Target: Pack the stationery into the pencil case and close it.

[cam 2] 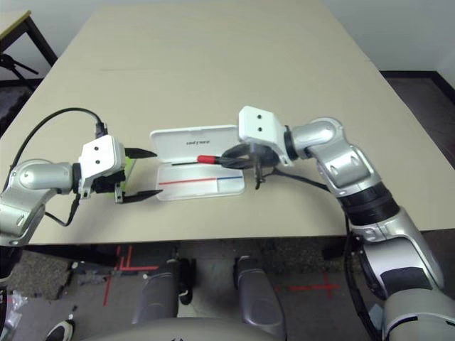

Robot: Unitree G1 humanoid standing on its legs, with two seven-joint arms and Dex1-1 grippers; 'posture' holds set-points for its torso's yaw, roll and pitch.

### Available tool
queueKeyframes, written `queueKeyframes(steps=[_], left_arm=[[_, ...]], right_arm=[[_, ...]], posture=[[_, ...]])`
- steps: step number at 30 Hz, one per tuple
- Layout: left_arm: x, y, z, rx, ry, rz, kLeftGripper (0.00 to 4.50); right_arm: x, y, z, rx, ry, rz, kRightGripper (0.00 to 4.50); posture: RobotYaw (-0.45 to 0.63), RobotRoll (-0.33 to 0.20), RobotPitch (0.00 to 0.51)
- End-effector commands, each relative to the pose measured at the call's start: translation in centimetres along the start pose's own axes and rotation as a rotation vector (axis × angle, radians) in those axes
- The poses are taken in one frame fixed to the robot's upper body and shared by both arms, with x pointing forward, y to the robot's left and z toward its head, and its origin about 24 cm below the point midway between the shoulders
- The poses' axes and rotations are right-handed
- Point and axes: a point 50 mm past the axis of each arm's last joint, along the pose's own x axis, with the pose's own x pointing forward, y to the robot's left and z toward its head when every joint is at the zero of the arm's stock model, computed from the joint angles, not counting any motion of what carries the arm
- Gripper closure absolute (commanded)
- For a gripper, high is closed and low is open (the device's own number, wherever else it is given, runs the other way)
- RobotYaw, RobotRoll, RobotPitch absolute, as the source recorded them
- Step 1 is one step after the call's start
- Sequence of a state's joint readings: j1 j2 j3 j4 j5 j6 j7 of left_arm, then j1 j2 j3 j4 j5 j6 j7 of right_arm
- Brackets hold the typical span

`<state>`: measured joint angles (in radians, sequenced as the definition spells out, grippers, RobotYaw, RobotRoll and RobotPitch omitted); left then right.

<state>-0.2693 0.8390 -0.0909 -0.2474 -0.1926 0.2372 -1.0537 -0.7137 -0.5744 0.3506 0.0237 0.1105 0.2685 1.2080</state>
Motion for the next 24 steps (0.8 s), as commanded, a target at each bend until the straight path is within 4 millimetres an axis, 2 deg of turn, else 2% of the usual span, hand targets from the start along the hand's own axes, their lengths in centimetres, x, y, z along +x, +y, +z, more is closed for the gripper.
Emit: queueKeyframes(steps=[1, 7, 19, 24], left_arm=[[0.1, -0.2, 0.2, 0.004, -0.003, 0.005, 0.00], [0.4, -0.2, 0.3, 0.000, -0.010, 0.009, 0.00], [0.0, -0.5, 0.4, -0.022, -0.022, 0.017, 0.00], [-0.3, -0.5, 0.4, -0.032, -0.022, 0.024, 0.00]], right_arm=[[1.3, 0.0, 0.3, -0.065, 0.023, 0.008, 4.02], [3.1, -0.1, 0.2, -0.105, 0.024, 0.008, 4.02], [5.8, 0.1, -1.4, -0.126, 0.074, -0.006, 4.02], [5.4, -0.4, -1.2, -0.137, 0.035, -0.058, 2.22]], posture=[[0.01, 0.000, 0.135], [0.02, 0.000, 0.131], [0.03, 0.000, 0.128], [0.03, 0.000, 0.135]])
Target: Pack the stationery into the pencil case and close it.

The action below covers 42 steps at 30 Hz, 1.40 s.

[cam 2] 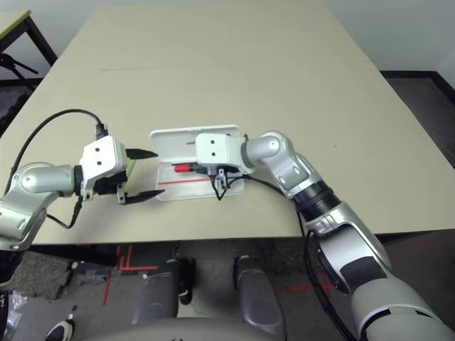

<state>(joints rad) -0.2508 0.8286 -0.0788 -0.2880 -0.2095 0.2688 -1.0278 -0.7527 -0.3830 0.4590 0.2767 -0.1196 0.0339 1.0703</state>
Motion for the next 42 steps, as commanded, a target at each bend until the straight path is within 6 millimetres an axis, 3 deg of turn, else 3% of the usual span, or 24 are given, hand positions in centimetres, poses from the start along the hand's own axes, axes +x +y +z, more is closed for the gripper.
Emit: queueKeyframes(steps=[1, 6, 14, 19, 31, 42], left_arm=[[-0.4, -0.2, 0.0, -0.018, -0.002, 0.007, 0.00], [-0.7, -0.2, -0.2, -0.044, -0.007, 0.032, 0.00], [-2.1, 0.1, -1.5, -0.161, 0.152, 0.156, 0.00], [-2.6, 0.2, -3.0, -0.298, 0.291, 0.270, 0.00], [-1.1, 1.7, -4.7, -0.698, 0.397, 0.527, 0.00], [-0.2, 1.6, -6.0, -0.799, 0.504, 0.535, 0.00]], right_arm=[[-0.7, -0.5, 0.1, -0.001, -0.026, -0.040, 1.92], [-2.7, -0.4, 0.3, 0.106, -0.102, -0.025, 0.04], [-8.7, 1.8, -1.0, 0.370, -0.119, 0.131, 0.04], [-10.5, 2.5, -1.0, 0.447, -0.146, 0.166, 0.04], [-10.2, 3.6, -0.9, 0.491, -0.178, 0.176, 0.04], [-10.0, 4.1, -0.8, 0.496, -0.172, 0.164, 0.04]], posture=[[0.03, 0.000, 0.135], [0.02, 0.000, 0.142], [0.02, 0.000, 0.149], [0.02, 0.000, 0.151], [0.01, 0.000, 0.161], [-0.02, 0.000, 0.159]])
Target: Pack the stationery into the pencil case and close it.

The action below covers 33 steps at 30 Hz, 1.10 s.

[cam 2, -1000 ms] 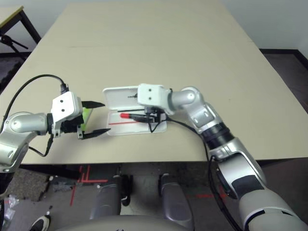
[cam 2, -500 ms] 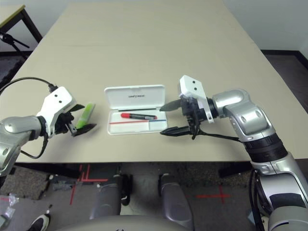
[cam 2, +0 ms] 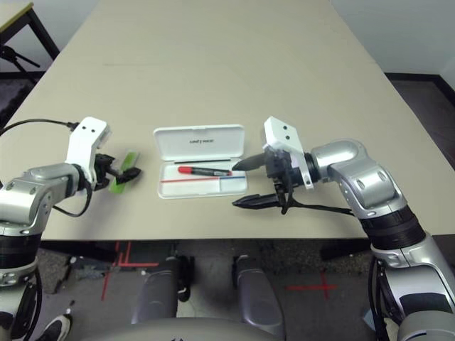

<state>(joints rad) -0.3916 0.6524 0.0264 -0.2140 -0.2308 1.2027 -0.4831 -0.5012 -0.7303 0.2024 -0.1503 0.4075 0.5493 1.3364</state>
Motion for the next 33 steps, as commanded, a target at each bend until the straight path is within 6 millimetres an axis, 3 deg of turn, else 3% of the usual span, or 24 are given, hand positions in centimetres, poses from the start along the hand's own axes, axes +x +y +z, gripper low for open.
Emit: queueKeyframes(steps=[1, 5, 11, 12, 23, 27, 31, 33], left_arm=[[0.5, -0.1, -0.9, -0.028, 0.078, 0.000, 0.00], [0.6, -0.2, -1.0, -0.037, 0.089, -0.005, 0.94], [0.3, 0.0, -1.0, 0.025, 0.056, -0.026, 3.30], [0.2, 0.0, -1.0, 0.031, 0.052, -0.027, 3.43], [-4.2, 4.0, -1.5, 0.155, -0.060, -0.099, 3.42], [-5.8, 3.5, -1.8, 0.252, -0.081, -0.224, 3.42], [-7.7, 1.4, -2.5, 0.372, -0.071, -0.455, 3.42], [-8.1, 0.9, -2.4, 0.411, -0.062, -0.481, 3.42]], right_arm=[[0.0, 0.2, 0.0, 0.000, -0.005, -0.003, 0.04], [0.0, 0.2, 0.0, -0.002, -0.002, -0.011, 0.00], [0.0, 0.0, -0.4, -0.003, 0.002, -0.028, 0.00], [0.0, -0.1, -0.4, -0.004, 0.003, -0.029, 0.00], [0.0, -0.7, -0.7, -0.018, 0.024, -0.043, 0.00], [-0.1, -0.9, -1.0, -0.015, 0.041, -0.049, 0.00], [-0.7, -1.4, -1.9, -0.006, 0.095, -0.090, 0.00], [-1.0, -1.6, -2.2, 0.003, 0.107, -0.107, 0.00]], posture=[[-0.02, 0.000, 0.158], [-0.02, 0.000, 0.158], [-0.02, 0.000, 0.158], [-0.02, 0.000, 0.158], [0.01, 0.000, 0.154], [0.02, 0.000, 0.150], [0.02, 0.000, 0.147], [0.02, 0.000, 0.147]])
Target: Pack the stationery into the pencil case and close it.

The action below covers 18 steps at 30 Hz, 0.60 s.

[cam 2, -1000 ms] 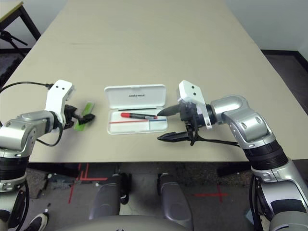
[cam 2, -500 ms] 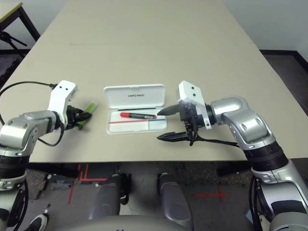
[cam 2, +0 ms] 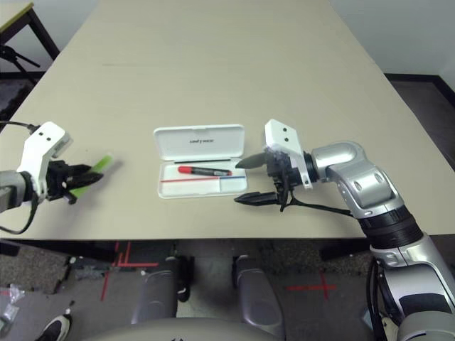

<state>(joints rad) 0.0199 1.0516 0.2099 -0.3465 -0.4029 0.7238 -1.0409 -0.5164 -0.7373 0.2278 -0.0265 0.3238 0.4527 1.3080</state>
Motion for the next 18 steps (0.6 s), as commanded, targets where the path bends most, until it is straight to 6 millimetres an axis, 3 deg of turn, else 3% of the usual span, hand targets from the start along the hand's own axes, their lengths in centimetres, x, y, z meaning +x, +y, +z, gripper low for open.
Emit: queueKeyframes(steps=[1, 8, 18], left_arm=[[-0.4, -0.9, 1.1, 0.087, -0.006, -0.060, 3.42], [1.2, -1.9, 3.8, 0.227, -0.037, -0.119, 3.42], [5.3, -3.4, 7.4, 0.373, -0.108, -0.233, 3.42]], right_arm=[[-0.5, -0.2, -0.8, 0.008, 0.038, -0.018, 0.00], [-1.9, -0.1, -1.3, 0.034, 0.042, -0.030, 0.00], [-4.1, 0.1, -2.1, 0.062, 0.052, -0.084, 0.00]], posture=[[0.02, 0.000, 0.146], [0.00, 0.000, 0.145], [-0.03, 0.000, 0.142]])
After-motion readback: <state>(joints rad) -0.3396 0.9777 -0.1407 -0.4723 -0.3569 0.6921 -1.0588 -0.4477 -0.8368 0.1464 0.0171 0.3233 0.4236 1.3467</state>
